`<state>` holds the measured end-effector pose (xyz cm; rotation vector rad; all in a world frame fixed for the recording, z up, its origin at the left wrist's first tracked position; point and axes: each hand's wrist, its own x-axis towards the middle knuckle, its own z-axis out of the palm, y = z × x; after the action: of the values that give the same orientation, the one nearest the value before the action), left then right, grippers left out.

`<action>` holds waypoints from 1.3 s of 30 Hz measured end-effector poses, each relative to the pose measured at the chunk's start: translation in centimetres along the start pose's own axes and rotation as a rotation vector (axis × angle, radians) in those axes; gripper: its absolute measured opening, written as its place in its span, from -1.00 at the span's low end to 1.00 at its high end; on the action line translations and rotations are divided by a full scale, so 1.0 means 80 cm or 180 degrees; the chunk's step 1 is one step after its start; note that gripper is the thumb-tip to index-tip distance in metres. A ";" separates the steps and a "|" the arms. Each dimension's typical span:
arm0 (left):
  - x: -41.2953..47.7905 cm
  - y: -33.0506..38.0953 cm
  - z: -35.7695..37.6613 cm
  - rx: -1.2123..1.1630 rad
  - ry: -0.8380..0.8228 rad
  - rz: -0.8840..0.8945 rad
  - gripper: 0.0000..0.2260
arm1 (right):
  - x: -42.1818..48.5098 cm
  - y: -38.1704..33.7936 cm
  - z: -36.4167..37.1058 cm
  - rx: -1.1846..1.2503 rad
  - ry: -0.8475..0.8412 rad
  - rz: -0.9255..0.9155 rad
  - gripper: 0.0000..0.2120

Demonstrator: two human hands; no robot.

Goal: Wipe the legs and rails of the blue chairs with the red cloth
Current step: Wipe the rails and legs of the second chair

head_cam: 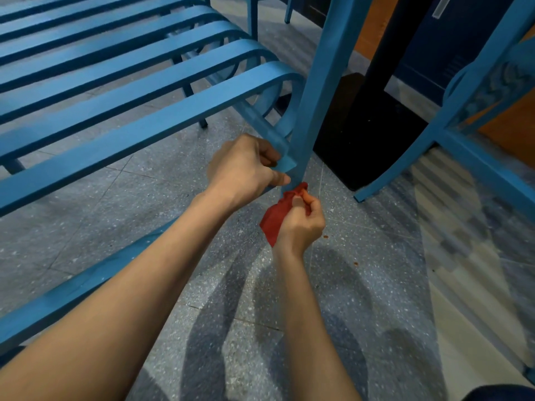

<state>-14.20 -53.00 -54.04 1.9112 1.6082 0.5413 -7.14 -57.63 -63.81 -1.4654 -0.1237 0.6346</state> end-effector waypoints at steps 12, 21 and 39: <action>-0.006 0.002 0.002 0.0108 0.0124 0.0070 -0.62 | -0.001 0.017 -0.001 0.0143 -0.0177 -0.0834 -0.79; -0.012 0.004 0.004 0.0285 0.0302 0.0224 -0.62 | 0.025 0.073 0.004 0.0051 0.0216 -0.0140 -0.84; -0.019 -0.005 0.005 -0.0043 0.0187 0.0278 -0.63 | 0.139 0.123 -0.048 -0.2026 -0.1506 0.1852 -0.70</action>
<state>-14.58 -54.48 -54.51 1.9797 1.5589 0.6482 0.65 -56.04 -76.92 -1.9510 -0.2901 1.5170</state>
